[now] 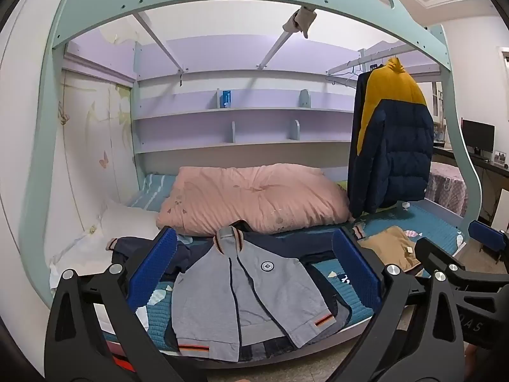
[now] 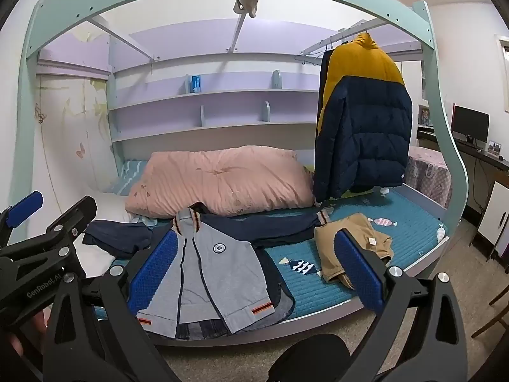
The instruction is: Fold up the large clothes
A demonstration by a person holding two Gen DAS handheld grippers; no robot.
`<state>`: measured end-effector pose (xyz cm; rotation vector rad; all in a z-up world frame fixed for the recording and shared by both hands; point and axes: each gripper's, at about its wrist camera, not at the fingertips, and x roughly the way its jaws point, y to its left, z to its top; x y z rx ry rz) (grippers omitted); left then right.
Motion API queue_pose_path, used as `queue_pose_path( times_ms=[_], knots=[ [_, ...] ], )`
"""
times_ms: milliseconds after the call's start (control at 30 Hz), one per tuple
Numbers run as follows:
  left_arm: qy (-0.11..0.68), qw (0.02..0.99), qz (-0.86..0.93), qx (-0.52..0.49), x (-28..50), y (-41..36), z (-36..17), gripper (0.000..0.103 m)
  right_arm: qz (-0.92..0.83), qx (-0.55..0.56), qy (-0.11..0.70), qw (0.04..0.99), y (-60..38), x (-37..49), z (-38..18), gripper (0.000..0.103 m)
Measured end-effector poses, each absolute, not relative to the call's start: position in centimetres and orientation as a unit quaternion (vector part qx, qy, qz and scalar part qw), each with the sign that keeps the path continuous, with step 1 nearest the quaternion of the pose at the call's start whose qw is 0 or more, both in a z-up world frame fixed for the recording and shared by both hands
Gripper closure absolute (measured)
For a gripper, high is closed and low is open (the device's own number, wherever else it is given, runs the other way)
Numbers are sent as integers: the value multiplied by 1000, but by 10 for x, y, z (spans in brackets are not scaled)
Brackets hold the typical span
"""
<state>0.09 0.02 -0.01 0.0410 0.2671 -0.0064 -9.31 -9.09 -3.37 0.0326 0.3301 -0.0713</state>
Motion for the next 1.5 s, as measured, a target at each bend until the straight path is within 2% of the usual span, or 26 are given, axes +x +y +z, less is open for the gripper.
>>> queue_pose_path(
  times_ms=[1500],
  knots=[
    [142,990,-2,24,24,-1,-22,5,-38,27,177,983,-103,-64,-46,8]
  ],
)
